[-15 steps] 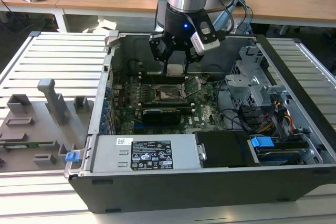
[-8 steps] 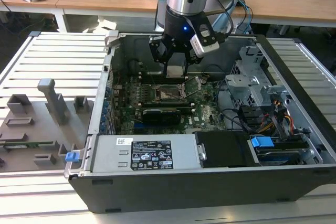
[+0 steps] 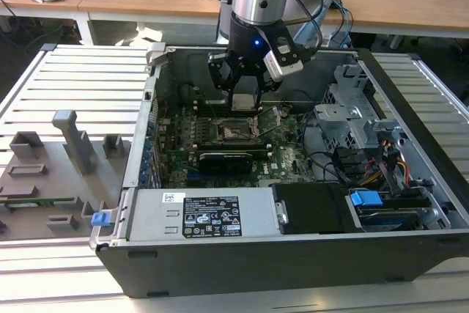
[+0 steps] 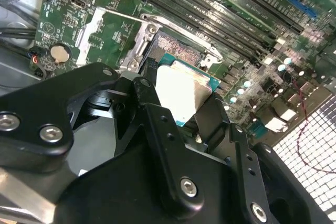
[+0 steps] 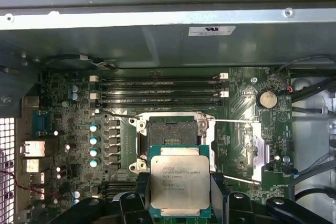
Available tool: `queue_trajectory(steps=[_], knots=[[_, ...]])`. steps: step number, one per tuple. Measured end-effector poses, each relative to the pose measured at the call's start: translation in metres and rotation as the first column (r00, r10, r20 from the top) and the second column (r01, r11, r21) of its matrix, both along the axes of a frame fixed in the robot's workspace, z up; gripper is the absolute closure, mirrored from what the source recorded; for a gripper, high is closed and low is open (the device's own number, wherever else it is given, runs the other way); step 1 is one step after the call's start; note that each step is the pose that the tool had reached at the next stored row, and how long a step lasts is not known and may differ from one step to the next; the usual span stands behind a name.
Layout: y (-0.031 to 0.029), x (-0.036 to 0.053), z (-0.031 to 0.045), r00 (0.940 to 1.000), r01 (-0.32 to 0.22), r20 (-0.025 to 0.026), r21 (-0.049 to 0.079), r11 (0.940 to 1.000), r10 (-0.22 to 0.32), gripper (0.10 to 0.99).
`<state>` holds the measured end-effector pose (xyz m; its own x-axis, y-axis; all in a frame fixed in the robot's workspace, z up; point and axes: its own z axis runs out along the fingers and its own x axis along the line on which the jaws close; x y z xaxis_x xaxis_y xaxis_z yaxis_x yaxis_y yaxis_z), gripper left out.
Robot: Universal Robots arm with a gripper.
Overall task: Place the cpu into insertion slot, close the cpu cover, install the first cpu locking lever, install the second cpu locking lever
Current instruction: 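Place the cpu into insertion slot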
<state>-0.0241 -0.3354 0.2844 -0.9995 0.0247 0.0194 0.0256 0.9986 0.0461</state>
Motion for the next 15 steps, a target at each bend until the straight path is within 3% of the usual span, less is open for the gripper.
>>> queue_trajectory(steps=[2, 4, 10, 15], knots=[[0.0062, 0.0000, -0.0010, 1.0000, 0.000, 0.0001, -0.002, 1.0000, 0.000, 0.545], [0.0085, 0.0000, -0.0019, 1.0000, 0.000, 0.0000, -0.003, 1.0000, 0.000, 0.545], [0.0094, 0.0000, -0.0076, 1.0000, 0.000, 0.0001, -0.003, 1.0000, 0.000, 0.545], [0.0094, 0.0000, -0.0079, 1.0000, 0.000, 0.0000, -0.003, 1.0000, 0.000, 0.545]])
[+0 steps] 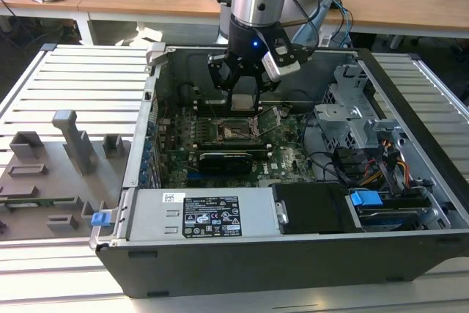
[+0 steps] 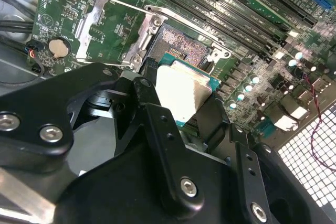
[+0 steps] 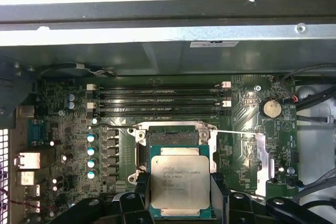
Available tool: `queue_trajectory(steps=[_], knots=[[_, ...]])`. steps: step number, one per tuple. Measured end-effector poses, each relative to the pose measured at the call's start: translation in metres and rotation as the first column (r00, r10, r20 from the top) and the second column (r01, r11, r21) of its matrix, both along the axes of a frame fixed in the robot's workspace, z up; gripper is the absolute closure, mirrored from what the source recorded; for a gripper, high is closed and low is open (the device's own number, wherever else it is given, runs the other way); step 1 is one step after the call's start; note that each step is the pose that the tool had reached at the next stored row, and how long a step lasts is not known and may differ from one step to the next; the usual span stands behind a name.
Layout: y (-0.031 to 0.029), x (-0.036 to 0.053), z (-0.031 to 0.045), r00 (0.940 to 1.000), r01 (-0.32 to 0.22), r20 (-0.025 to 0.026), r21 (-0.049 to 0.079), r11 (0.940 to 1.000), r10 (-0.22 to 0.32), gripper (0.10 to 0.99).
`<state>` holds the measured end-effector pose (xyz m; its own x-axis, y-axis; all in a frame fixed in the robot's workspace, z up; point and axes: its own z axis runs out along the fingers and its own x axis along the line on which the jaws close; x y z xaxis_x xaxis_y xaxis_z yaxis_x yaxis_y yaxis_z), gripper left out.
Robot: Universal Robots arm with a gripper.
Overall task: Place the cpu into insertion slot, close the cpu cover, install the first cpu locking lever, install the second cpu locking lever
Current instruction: 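Place the cpu into insertion slot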
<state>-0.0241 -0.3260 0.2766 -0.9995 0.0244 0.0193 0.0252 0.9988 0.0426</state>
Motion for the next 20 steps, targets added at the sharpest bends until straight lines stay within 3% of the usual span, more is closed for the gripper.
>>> queue_trajectory(steps=[7, 13, 18, 20], knots=[[0.0000, 0.0000, 0.0000, 1.0000, 0.005, 0.0001, 0.000, 1.0000, -0.005, 0.545], [0.0000, 0.0000, 0.0000, 0.9972, 0.075, 0.0000, 0.000, 0.9972, -0.075, 0.545], [0.0000, 0.0000, -0.0001, 0.9842, 0.177, 0.0002, -0.001, 0.9842, -0.177, 0.545], [0.0000, 0.0000, -0.0001, 0.9755, 0.220, 0.0004, -0.002, 0.9755, -0.220, 0.545]])
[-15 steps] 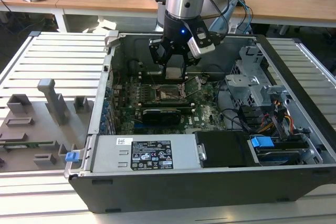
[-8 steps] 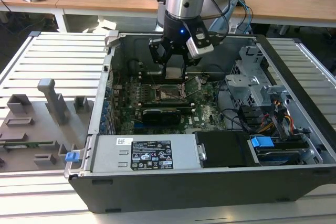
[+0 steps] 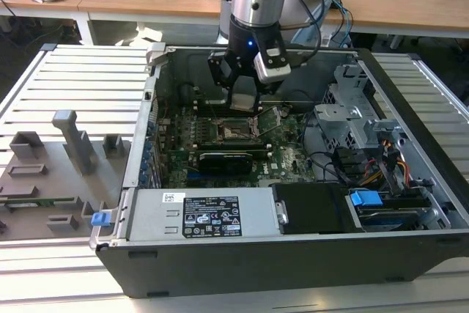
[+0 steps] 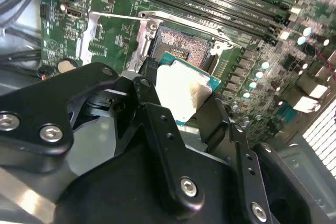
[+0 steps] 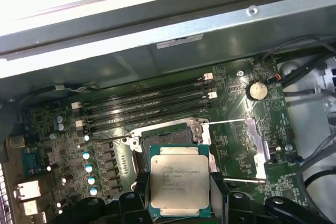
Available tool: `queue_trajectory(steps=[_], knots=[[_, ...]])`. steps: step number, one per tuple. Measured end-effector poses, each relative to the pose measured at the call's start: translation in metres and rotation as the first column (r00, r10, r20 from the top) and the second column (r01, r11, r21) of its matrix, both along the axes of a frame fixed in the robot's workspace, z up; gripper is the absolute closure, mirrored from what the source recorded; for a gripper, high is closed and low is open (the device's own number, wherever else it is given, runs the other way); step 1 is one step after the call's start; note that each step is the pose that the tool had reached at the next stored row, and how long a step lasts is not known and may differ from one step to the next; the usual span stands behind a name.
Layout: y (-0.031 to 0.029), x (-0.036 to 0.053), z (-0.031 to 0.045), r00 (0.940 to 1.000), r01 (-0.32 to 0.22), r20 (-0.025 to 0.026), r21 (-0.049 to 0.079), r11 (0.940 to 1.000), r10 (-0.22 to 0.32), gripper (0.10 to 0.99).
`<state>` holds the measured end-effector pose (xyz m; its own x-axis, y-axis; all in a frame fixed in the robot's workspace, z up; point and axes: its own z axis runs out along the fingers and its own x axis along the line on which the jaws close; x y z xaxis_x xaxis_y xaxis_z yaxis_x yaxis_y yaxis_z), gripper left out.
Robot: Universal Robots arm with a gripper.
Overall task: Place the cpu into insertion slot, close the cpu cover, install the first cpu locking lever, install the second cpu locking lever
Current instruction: 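Place the cpu into insertion slot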
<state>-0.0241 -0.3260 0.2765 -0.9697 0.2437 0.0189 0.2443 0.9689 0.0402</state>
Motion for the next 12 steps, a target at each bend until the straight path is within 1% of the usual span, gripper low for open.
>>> queue_trajectory(steps=[1, 3, 5, 7, 12], knots=[[0.0000, 0.0000, 0.0000, 0.9999, 0.014, 0.0000, 0.000, 0.9999, -0.014, 0.545], [0.0000, 0.0000, -0.0002, 0.9977, 0.067, 0.0001, -0.002, 0.9977, -0.067, 0.545], [0.0000, 0.0000, -0.0004, 0.9922, 0.125, 0.0002, -0.003, 0.9922, -0.125, 0.545], [0.0000, 0.0000, -0.0005, 0.9881, 0.154, 0.0003, -0.004, 0.9881, -0.154, 0.545], [0.0000, 0.0000, -0.0007, 0.9734, 0.229, 0.0007, -0.006, 0.9734, -0.229, 0.545]])
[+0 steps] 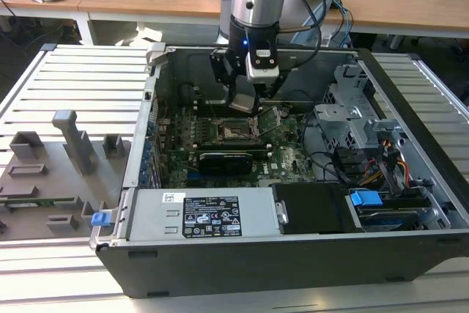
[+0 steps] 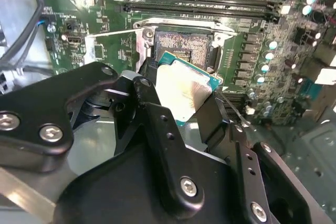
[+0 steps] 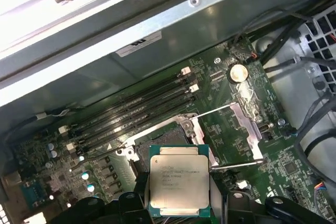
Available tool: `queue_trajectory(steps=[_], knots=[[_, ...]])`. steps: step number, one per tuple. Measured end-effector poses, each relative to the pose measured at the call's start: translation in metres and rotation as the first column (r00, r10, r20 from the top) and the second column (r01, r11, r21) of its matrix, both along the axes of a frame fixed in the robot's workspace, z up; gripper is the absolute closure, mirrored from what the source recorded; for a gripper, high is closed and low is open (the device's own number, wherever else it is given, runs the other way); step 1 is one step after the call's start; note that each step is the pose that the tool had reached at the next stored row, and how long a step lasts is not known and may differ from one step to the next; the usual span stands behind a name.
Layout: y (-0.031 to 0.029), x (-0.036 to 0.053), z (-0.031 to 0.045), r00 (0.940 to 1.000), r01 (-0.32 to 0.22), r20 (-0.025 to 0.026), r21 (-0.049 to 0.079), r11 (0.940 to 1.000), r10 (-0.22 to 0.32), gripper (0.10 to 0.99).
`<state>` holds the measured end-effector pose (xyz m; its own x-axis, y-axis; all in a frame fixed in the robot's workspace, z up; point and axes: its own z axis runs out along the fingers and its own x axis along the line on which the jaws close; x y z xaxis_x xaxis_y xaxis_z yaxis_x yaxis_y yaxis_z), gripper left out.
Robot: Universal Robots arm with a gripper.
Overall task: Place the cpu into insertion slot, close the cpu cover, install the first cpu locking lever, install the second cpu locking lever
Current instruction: 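Place the cpu into insertion slot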
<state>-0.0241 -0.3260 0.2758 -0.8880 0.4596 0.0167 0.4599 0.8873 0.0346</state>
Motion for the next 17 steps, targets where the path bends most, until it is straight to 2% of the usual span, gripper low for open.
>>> queue_trajectory(steps=[3, 6, 9, 11, 15, 17], knots=[[0.0000, 0.0000, -0.0002, 0.9982, 0.061, 0.0000, -0.001, 0.9982, -0.061, 0.545], [0.0000, 0.0000, -0.0002, 0.9955, 0.095, 0.0001, -0.002, 0.9955, -0.095, 0.545], [0.0000, 0.0000, -0.0004, 0.9896, 0.144, 0.0004, -0.005, 0.9896, -0.144, 0.545], [0.0000, 0.0000, -0.0004, 0.9806, 0.196, 0.0007, -0.007, 0.9806, -0.196, 0.545], [0.0000, 0.0000, -0.0005, 0.9653, 0.261, 0.0012, -0.009, 0.9653, -0.261, 0.545], [0.0000, 0.0000, -0.0006, 0.9547, 0.298, 0.0015, -0.010, 0.9546, -0.298, 0.545]])
